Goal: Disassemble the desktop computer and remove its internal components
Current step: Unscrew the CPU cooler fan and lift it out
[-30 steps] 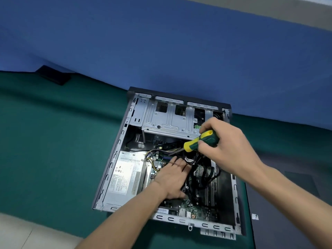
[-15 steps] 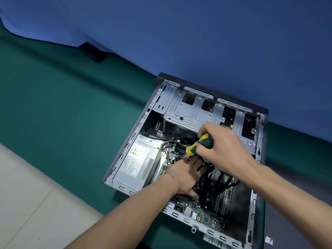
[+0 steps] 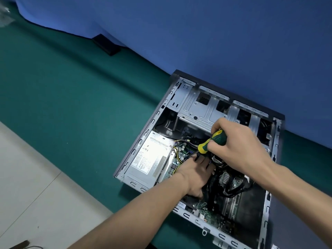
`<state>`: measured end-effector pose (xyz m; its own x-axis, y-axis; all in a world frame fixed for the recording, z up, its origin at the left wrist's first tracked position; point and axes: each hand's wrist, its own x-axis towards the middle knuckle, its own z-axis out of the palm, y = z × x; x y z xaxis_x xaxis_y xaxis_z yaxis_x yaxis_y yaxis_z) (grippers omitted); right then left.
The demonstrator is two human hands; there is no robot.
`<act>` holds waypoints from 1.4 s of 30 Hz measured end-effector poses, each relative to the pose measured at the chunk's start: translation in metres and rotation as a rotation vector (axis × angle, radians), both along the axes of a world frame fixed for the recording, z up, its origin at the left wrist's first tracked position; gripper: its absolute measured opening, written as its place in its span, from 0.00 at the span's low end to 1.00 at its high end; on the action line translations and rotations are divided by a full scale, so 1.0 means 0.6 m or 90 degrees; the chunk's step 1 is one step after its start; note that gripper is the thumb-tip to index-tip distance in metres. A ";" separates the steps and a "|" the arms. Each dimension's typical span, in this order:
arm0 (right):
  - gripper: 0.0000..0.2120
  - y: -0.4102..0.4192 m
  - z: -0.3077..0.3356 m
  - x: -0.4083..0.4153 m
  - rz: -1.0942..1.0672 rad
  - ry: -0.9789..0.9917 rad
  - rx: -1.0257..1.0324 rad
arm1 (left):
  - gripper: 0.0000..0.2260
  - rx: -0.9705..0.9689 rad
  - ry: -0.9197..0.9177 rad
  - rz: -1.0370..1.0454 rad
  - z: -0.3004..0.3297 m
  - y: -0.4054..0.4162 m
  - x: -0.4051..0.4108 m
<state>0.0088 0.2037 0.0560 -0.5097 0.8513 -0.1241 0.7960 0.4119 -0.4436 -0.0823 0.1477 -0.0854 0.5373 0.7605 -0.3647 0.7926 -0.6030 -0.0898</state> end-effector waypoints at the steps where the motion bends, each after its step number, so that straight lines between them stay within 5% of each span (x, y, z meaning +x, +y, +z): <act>1: 0.09 0.000 0.002 -0.002 0.001 -0.004 -0.004 | 0.38 -0.002 -0.002 0.011 0.000 0.000 0.000; 6: 0.12 0.010 0.020 -0.023 0.057 -0.097 0.022 | 0.40 -0.020 -0.011 0.052 0.004 0.004 0.005; 11: 0.30 0.015 0.036 -0.071 0.024 -0.270 0.139 | 0.43 -0.042 -0.030 0.045 0.017 0.010 0.006; 16: 0.10 0.035 0.048 -0.085 0.140 -0.218 -0.032 | 0.43 -0.044 -0.011 0.035 0.020 0.010 0.009; 18: 0.11 0.036 0.052 -0.075 0.130 -0.221 -0.069 | 0.42 -0.046 -0.011 0.037 0.020 0.011 0.012; 21: 0.21 0.031 0.054 -0.066 0.096 -0.341 0.080 | 0.42 -0.046 -0.003 0.044 0.019 0.011 0.017; 26: 0.13 0.010 0.050 -0.060 0.186 -0.212 -0.004 | 0.42 -0.033 -0.013 0.051 0.023 0.008 0.014; 30: 0.24 0.017 0.053 -0.061 0.096 -0.300 0.093 | 0.41 -0.041 -0.030 0.061 0.022 0.009 0.014; 35: 0.08 0.018 0.049 -0.062 0.200 -0.171 -0.039 | 0.43 -0.029 -0.057 0.059 0.014 0.008 0.007; 40: 0.23 0.027 0.044 -0.065 0.090 -0.305 0.113 | 0.44 -0.058 -0.058 0.079 0.007 0.010 0.010; 42: 0.19 0.028 0.041 -0.064 0.118 -0.280 0.075 | 0.44 -0.055 -0.064 0.082 0.006 0.010 0.007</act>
<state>-0.0298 0.2205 0.0809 -0.5750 0.7722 -0.2703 0.8058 0.5918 -0.0234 -0.0781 0.1536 -0.0818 0.4742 0.7940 -0.3804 0.8665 -0.4974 0.0418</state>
